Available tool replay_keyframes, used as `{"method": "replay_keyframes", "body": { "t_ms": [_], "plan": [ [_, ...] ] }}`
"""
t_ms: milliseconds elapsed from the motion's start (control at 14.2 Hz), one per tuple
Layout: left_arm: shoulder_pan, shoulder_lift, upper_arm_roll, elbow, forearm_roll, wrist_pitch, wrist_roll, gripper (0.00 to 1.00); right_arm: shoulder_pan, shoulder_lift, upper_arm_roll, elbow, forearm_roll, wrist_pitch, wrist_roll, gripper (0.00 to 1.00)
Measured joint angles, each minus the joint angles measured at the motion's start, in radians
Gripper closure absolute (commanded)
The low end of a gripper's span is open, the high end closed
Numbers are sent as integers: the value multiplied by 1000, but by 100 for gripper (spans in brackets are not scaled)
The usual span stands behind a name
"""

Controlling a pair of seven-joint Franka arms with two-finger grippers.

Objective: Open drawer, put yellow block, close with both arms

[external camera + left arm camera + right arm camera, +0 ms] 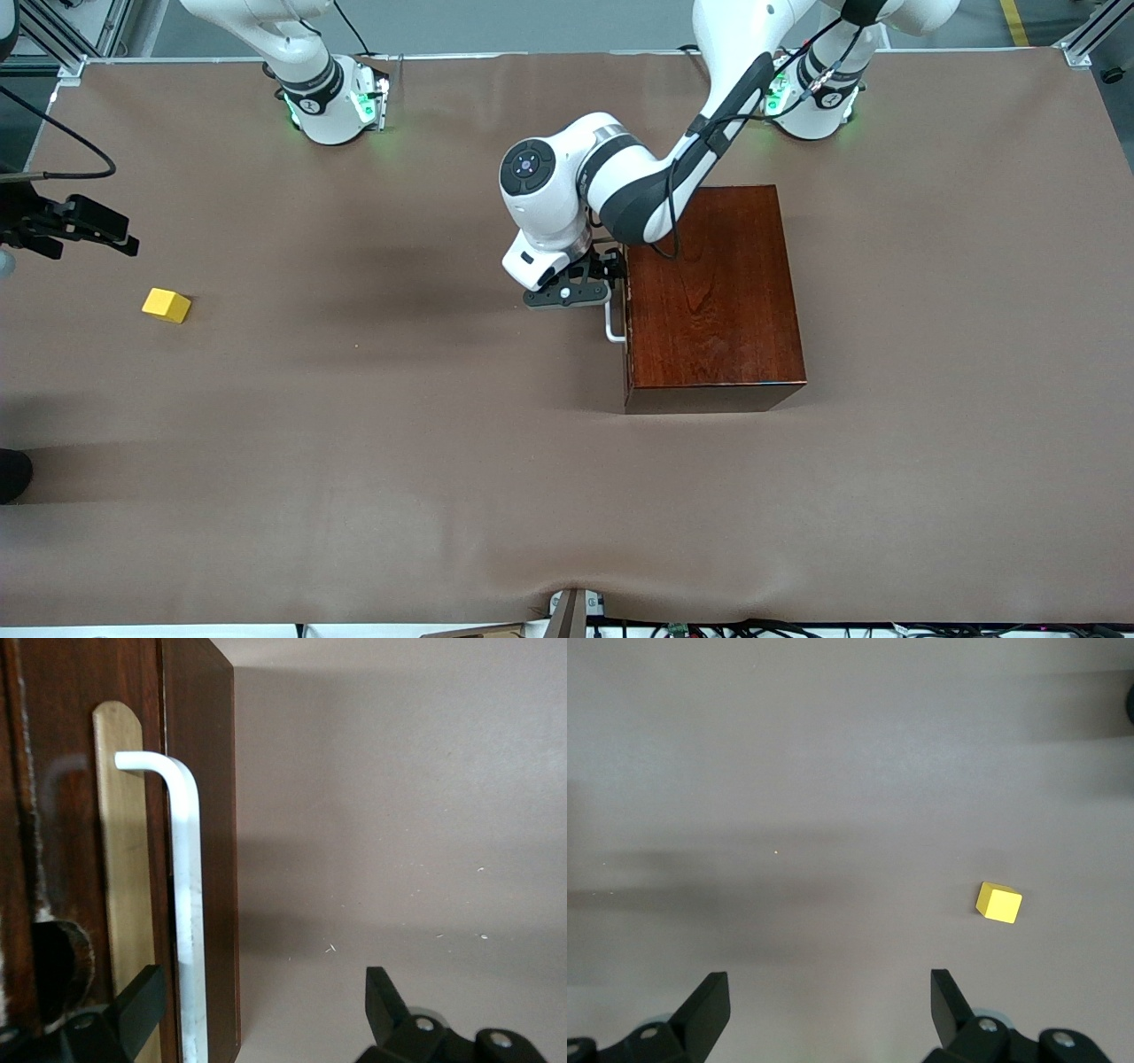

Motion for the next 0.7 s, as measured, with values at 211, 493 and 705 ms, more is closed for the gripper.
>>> {"method": "replay_keyframes", "body": {
  "t_ms": [211,493,705],
  "plan": [
    [0,13,0,2,0,1,0,0,0,0,0,0,0,0,0,0],
    [0,14,1,10,0,18,-25,0,0,0,0,0,0,0,0,0],
    [0,16,3,10,0,34,-56,0,0,0,0,0,0,1,0,0]
  ]
}}
